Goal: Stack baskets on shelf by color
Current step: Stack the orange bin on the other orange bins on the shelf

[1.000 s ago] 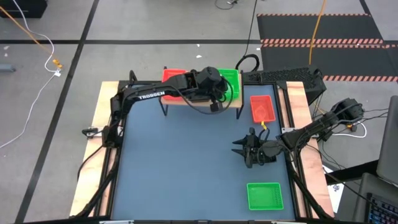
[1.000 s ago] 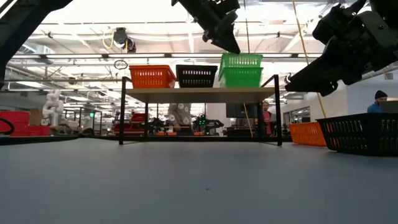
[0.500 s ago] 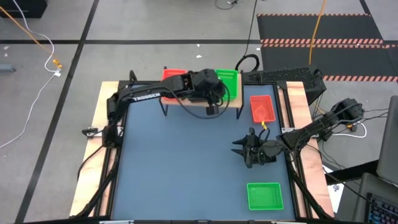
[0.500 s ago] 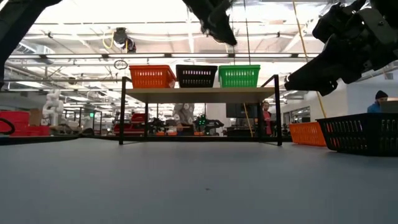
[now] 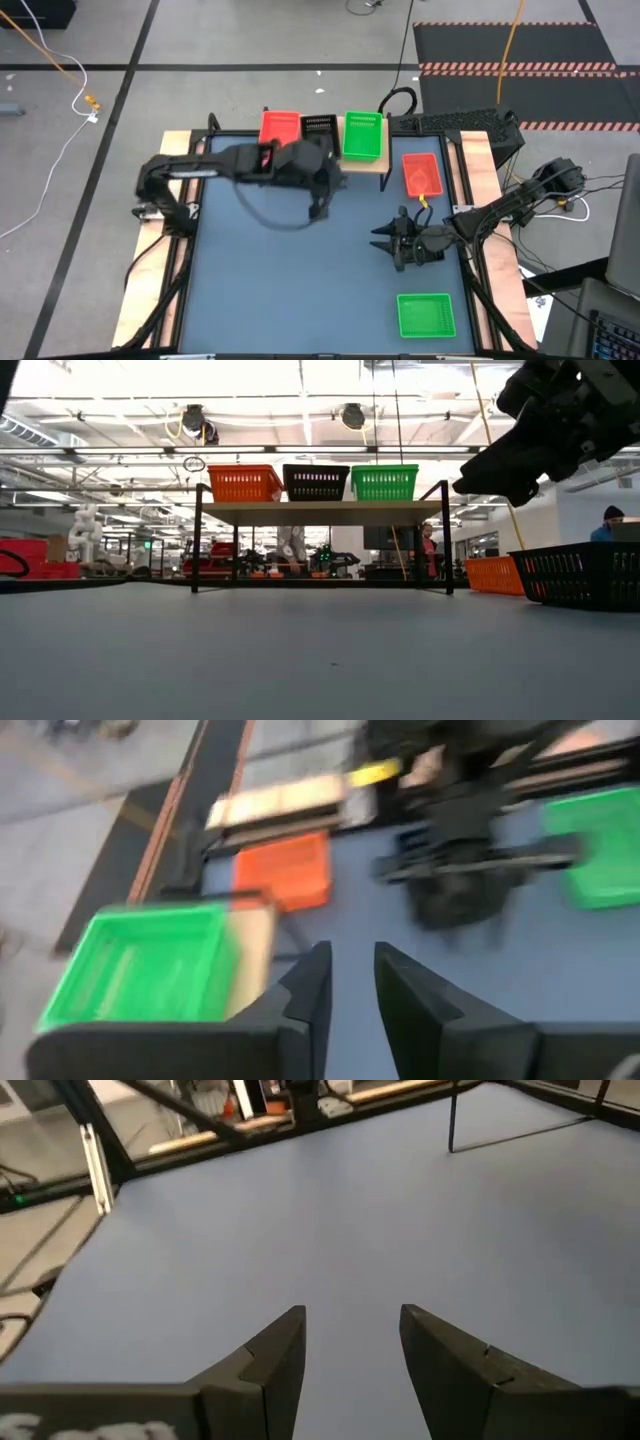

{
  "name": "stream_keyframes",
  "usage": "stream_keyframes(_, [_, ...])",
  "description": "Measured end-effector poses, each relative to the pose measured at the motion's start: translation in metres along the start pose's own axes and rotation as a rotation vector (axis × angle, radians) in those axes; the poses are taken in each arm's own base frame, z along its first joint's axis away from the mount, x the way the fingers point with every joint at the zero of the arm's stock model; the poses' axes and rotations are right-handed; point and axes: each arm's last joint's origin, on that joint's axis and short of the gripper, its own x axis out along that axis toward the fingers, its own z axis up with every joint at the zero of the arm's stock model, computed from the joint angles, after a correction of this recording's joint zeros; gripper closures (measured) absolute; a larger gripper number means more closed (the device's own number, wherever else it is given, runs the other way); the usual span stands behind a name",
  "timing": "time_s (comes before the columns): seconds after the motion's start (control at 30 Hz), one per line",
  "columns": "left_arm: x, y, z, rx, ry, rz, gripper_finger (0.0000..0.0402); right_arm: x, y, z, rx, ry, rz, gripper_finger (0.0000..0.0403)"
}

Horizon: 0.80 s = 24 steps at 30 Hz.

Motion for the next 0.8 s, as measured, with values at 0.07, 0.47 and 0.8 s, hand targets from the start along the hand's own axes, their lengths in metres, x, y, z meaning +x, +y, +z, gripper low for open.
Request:
stream_keyframes(0.07, [-0.006, -0.016, -0.006, 0.019, -0.04, -0.029, 0.0339, 0.001, 0.003, 0.004, -0.011, 0.019, -0.009, 0.0245])
stream_keyframes(0.47, [0.004, -0.096, -0.089, -0.064, -0.265, -0.134, 0.0395, 0.003, 0.015, 0.028, 0.004, 0.125, -0.067, 0.0245])
stream_keyframes(0.8, [-0.01, -0.12, -0.138, -0.176, -0.373, -0.096, 0.0397, 0.0, 0.016, 0.036, 0.071, 0.196, -0.156, 0.0245])
